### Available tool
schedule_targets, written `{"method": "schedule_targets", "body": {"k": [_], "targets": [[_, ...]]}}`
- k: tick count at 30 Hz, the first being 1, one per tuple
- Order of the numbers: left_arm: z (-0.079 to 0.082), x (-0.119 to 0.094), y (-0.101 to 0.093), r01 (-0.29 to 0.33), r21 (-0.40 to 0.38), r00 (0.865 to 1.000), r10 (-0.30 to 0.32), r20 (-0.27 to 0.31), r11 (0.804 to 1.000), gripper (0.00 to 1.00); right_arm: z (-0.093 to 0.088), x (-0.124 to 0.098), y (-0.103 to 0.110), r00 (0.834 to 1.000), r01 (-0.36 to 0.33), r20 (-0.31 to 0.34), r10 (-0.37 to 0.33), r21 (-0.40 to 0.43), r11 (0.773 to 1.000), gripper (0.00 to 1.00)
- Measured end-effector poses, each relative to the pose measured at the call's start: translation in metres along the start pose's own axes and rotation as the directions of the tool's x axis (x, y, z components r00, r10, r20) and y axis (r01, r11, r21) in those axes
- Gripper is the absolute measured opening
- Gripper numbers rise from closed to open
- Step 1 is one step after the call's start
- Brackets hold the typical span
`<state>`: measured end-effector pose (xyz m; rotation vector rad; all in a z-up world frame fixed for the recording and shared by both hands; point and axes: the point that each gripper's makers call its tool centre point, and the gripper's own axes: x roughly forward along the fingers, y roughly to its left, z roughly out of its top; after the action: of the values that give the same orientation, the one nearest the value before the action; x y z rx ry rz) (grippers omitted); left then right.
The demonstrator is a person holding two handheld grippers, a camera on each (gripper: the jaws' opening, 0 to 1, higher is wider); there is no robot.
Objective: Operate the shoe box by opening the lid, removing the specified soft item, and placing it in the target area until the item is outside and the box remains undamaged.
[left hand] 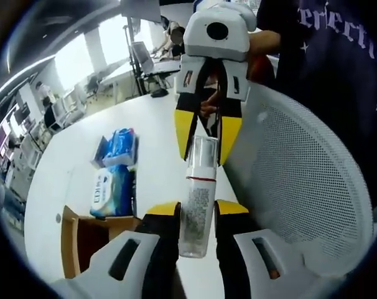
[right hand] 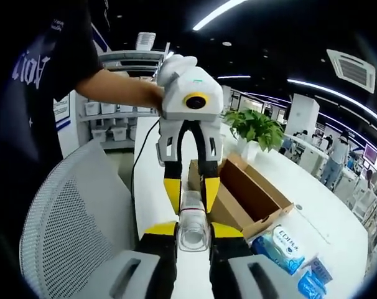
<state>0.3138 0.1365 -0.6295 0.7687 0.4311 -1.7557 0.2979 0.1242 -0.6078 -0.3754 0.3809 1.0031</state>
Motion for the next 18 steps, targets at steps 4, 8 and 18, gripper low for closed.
{"method": "schedule_targets", "body": {"k": [4, 8, 18], "targets": [[-0.001, -0.002, 0.003, -0.024, -0.013, 1.000, 0.024, 0.011, 1.000, 0.28, -0.001, 0.001, -0.002, 1.000, -0.004, -0.015, 0.003, -0.011, 1.000, 0.13], [-0.004, -0.007, 0.006, -0.053, -0.050, 0.998, 0.054, 0.018, 0.997, 0.34, 0.003, 0.002, -0.007, 1.000, -0.011, -0.012, 0.011, -0.007, 1.000, 0.13], [-0.011, -0.024, 0.016, -0.139, -0.178, 0.987, 0.152, 0.060, 0.974, 0.49, 0.012, 0.002, -0.022, 0.998, -0.055, -0.044, 0.053, -0.053, 0.997, 0.14]]}}
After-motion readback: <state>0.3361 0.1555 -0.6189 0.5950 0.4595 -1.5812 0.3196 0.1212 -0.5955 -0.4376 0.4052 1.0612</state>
